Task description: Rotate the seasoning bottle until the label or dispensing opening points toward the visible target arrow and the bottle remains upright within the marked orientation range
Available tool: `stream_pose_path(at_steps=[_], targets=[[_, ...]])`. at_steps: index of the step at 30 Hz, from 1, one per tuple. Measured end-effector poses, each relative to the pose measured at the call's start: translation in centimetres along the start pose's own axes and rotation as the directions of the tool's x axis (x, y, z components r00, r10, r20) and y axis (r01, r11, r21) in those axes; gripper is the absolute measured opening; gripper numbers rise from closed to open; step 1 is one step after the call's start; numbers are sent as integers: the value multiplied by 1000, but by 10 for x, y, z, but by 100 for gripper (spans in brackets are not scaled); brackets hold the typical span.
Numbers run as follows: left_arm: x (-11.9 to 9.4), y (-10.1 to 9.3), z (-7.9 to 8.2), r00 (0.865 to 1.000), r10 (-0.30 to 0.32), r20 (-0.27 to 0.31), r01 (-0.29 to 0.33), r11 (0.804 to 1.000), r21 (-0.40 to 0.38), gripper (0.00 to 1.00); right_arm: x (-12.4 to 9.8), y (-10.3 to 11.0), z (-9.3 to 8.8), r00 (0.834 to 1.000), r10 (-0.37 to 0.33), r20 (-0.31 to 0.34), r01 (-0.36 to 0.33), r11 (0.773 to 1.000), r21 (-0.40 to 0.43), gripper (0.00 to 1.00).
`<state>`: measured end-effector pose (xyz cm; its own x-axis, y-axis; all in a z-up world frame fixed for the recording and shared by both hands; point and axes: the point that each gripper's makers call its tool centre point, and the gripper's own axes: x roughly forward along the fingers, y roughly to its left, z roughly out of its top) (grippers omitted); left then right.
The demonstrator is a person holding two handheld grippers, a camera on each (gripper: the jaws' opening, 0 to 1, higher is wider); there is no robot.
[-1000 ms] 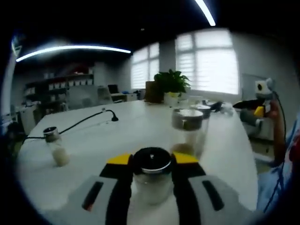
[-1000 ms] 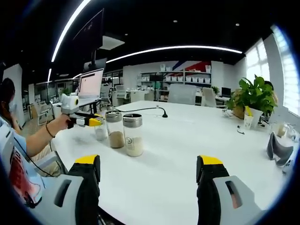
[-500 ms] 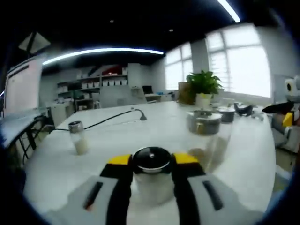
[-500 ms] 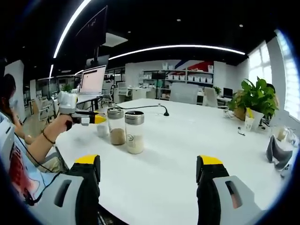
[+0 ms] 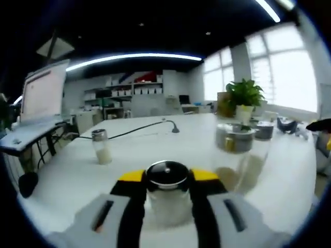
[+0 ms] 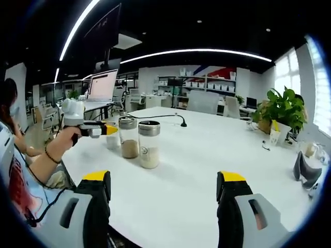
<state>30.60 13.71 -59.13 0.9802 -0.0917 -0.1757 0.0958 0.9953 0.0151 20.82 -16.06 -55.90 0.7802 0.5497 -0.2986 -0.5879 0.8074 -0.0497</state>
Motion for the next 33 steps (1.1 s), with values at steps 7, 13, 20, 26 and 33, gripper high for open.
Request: stream_pose_path(at_steps=[7, 13, 20, 26, 33], targets=[[3, 2, 1, 995, 101, -5, -101, 995, -18, 34, 2, 1, -1, 1000, 5, -9, -5, 1000, -1, 87], [1, 1, 1, 994, 109, 3, -109, 994, -21, 34, 1, -1, -4, 1000, -2, -18, 2, 1000, 3, 87], [-1, 1, 0, 995, 101, -4, -101, 995, -19, 34, 1, 0, -5, 1000, -5, -25, 5, 1000, 6, 87], [0, 0, 0, 995, 96, 9, -96, 995, -16, 34, 0, -1, -6, 1000, -7, -29, 7, 1000, 5, 86], [0, 1, 1, 996, 91, 10, -91, 996, -23, 34, 0, -2, -7, 999, -4, -32, 4, 1000, 7, 86]])
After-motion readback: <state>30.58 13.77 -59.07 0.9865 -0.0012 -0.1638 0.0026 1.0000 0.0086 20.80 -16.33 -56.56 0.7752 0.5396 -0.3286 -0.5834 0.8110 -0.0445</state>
